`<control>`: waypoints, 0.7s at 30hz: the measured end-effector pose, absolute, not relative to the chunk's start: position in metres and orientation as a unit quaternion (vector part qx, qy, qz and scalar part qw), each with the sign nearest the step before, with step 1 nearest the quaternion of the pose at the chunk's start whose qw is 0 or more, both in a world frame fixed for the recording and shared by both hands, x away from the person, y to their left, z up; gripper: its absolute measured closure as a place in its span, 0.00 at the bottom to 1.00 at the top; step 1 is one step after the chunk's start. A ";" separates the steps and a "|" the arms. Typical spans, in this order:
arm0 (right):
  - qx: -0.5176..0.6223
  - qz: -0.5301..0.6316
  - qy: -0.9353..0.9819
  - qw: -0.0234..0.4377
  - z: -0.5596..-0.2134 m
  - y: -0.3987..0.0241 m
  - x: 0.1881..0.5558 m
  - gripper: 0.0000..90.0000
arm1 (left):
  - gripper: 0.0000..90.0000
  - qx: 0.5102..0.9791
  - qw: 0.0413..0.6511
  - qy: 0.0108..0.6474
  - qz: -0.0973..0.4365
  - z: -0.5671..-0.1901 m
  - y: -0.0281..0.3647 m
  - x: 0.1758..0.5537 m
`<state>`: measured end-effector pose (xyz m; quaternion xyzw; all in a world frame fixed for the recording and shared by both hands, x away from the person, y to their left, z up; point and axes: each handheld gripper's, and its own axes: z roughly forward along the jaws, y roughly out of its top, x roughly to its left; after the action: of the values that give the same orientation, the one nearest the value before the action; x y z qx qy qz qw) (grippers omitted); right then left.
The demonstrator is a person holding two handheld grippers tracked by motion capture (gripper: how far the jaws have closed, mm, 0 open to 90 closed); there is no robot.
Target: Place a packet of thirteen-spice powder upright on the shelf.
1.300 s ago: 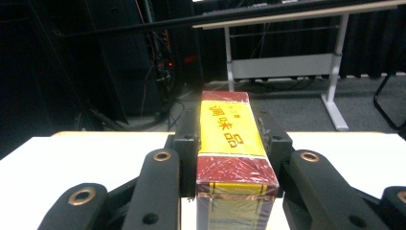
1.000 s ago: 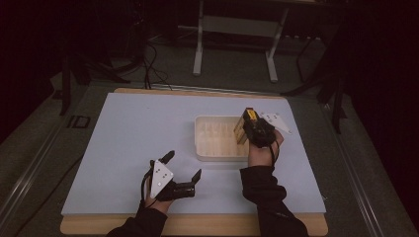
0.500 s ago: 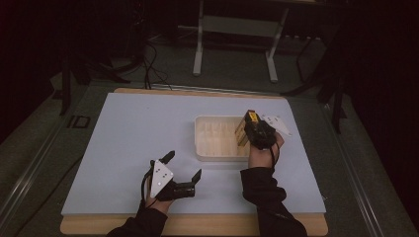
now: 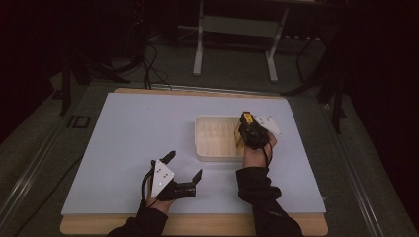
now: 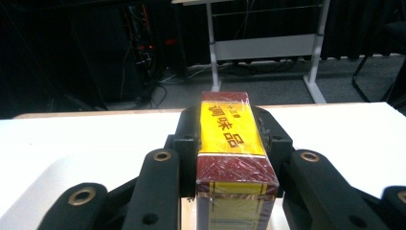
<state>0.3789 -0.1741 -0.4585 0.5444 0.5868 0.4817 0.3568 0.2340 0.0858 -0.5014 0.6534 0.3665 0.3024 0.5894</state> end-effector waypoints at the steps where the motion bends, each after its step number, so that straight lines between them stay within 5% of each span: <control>1: 0.544 0.478 0.589 0.359 -0.460 -0.173 0.380 0.75 | 0.01 0.654 0.589 0.366 0.302 -0.502 0.086 0.234; 21: 0.551 0.455 0.608 0.347 -0.493 -0.163 0.382 0.72 | 0.01 0.654 0.591 0.369 0.294 -0.503 0.086 0.235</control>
<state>0.3815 -0.1633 -0.4926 0.5507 0.6077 0.4550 0.3470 0.2354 0.0863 -0.5030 0.6537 0.3693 0.2938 0.5915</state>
